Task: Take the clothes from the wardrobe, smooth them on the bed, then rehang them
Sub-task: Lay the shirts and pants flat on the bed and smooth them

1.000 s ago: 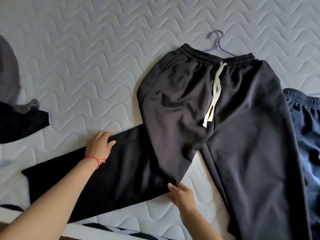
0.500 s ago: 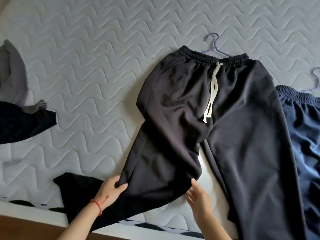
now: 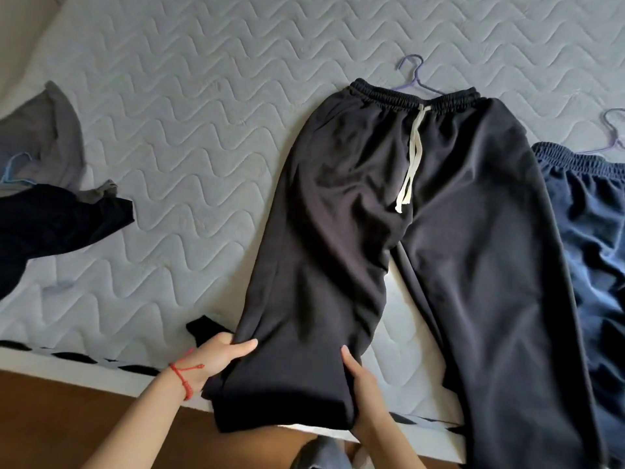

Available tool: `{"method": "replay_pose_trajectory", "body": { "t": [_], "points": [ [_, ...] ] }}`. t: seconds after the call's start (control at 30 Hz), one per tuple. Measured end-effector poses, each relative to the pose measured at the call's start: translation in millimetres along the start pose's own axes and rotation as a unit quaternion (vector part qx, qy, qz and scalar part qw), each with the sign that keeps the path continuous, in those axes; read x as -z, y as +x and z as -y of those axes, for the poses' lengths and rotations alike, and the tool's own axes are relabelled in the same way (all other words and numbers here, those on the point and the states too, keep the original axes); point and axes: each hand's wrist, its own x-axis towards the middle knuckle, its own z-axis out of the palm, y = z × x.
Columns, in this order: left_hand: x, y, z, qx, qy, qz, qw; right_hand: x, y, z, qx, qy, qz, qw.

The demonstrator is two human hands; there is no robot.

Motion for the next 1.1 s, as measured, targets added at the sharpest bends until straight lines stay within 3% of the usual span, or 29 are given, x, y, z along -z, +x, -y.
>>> {"method": "replay_pose_trajectory", "body": {
  "t": [0.1, 0.23, 0.47, 0.63, 0.7, 0.8, 0.87, 0.97, 1.1],
  "points": [
    [-10, -38, 19, 0.007, -0.171, 0.017, 0.985, 27, -31, -4, -0.011, 0.039, 0.089, 0.995],
    [-30, -64, 44, -0.006, -0.283, 0.053, 0.958, 46, -59, -20, 0.005, -0.041, 0.134, 0.99],
    [-32, -99, 69, -0.085, -0.129, 0.057, 0.986, 51, -89, -36, 0.06, -0.143, 0.163, 0.974],
    [-22, -112, 99, -0.056, -0.111, 0.067, 0.99, 58, -104, -52, 0.037, -0.207, 0.132, 0.969],
    [-30, -103, 115, -0.024, -0.101, -0.004, 0.995, 63, -104, -60, 0.027, -0.214, 0.078, 0.973],
    [-51, -86, 129, 0.005, 0.003, -0.174, 0.985, 85, -89, -69, 0.066, -0.274, -0.101, 0.954],
    [-70, -82, 125, 0.005, 0.01, -0.218, 0.976, 107, -80, -67, 0.09, -0.28, -0.192, 0.936],
    [-106, -76, 106, -0.052, 0.06, -0.208, 0.975, 132, -81, -46, 0.098, -0.229, -0.23, 0.941],
    [-170, -68, 69, -0.115, 0.11, -0.117, 0.98, 168, -90, -8, 0.153, -0.221, -0.279, 0.922]
  ]
}}
